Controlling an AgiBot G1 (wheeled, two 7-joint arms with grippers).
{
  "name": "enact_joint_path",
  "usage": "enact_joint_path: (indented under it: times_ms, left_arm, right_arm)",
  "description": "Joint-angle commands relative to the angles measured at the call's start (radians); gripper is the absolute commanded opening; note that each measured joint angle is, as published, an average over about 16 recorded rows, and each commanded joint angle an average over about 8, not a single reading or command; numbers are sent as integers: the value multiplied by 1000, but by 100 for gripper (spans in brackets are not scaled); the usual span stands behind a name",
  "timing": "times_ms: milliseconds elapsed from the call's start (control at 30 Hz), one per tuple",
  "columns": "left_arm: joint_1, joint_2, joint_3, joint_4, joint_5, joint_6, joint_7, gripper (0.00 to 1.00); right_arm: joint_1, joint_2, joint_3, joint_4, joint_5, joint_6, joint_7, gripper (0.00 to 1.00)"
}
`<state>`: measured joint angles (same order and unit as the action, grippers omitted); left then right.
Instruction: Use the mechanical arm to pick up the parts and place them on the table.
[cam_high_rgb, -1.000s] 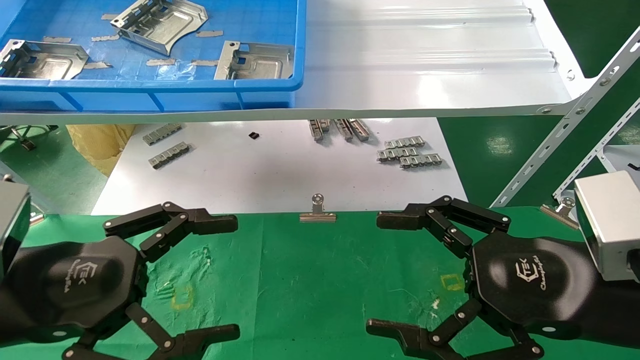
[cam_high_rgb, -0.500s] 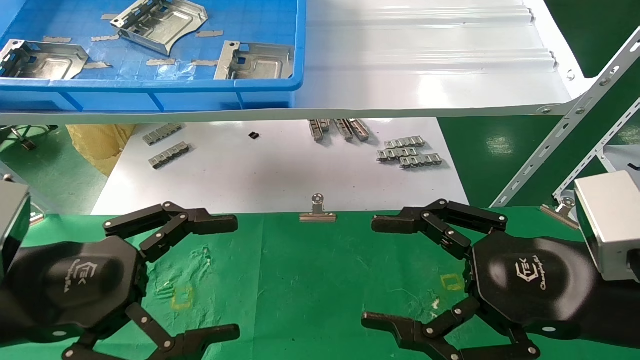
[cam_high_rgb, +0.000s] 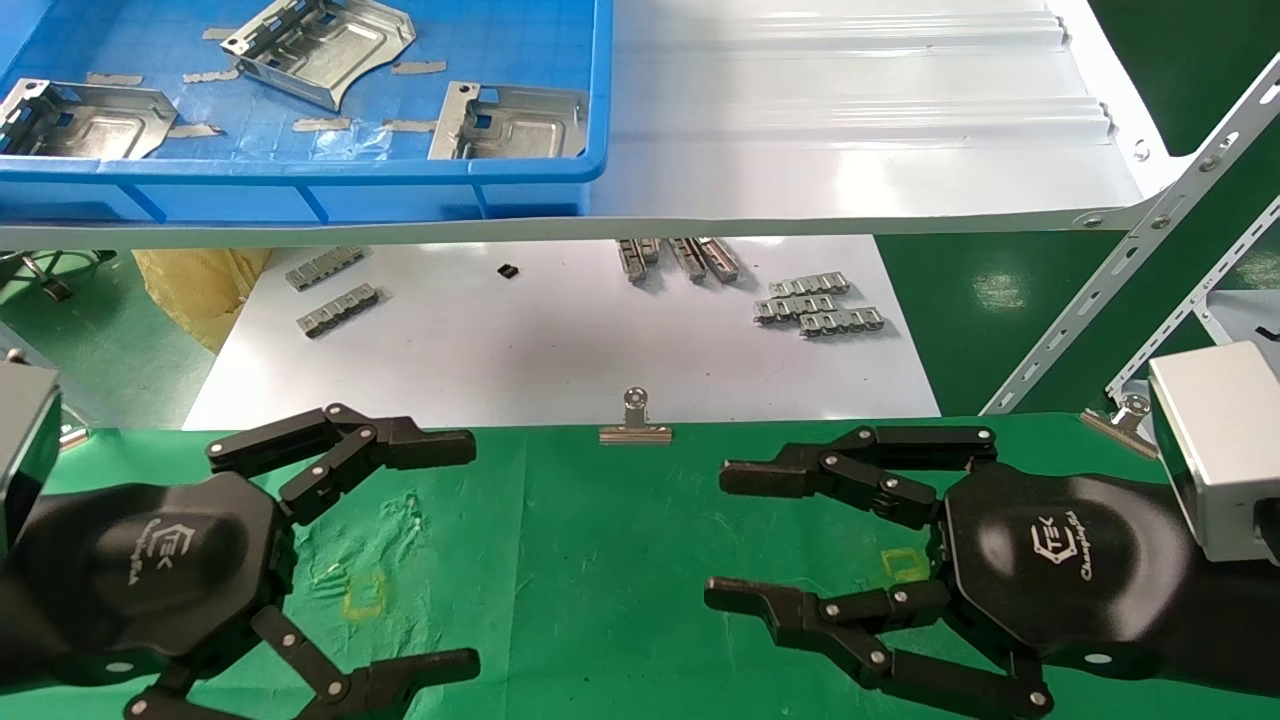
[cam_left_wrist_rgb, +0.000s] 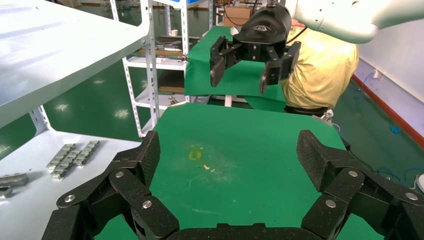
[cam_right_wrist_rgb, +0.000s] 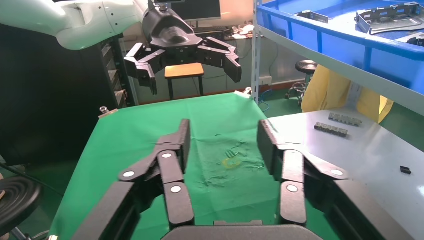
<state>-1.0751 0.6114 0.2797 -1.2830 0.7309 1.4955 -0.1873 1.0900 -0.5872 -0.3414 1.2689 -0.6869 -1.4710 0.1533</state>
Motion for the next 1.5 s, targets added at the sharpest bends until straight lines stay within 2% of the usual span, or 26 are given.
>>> enact_joint_path:
  times_ms: [33, 600, 733, 833, 967, 1133, 1267, 1300, 1500]
  left_arm:
    - [0, 0, 0, 0, 0, 0, 0, 100]
    - [-1, 1, -1, 0, 0, -1, 0, 100]
    - [-33, 12, 2, 7, 14, -14, -4, 100]
    - [-112, 39, 12, 39, 45, -34, -22, 100]
    - [-297, 109, 44, 157, 119, -52, -43, 100]
    - [-560, 225, 101, 426, 265, -99, -6, 100]
    - [-727, 316, 147, 663, 399, -222, 45, 100]
    - [-760, 336, 158, 717, 430, -259, 57, 100]
    - [-900, 419, 209, 963, 563, -453, 115, 100]
  right_arm:
    - [0, 0, 0, 0, 0, 0, 0, 0]
    - [0, 0, 0, 0, 0, 0, 0, 0]
    - [0, 0, 0, 0, 0, 0, 0, 0]
    - [0, 0, 0, 0, 0, 0, 0, 0]
    - [0, 0, 0, 0, 0, 0, 0, 0]
    - [0, 0, 0, 0, 0, 0, 0, 0]
    - [0, 0, 0, 0, 0, 0, 0, 0]
    - [0, 0, 0, 0, 0, 0, 0, 5]
    - [0, 0, 0, 0, 0, 0, 0, 80]
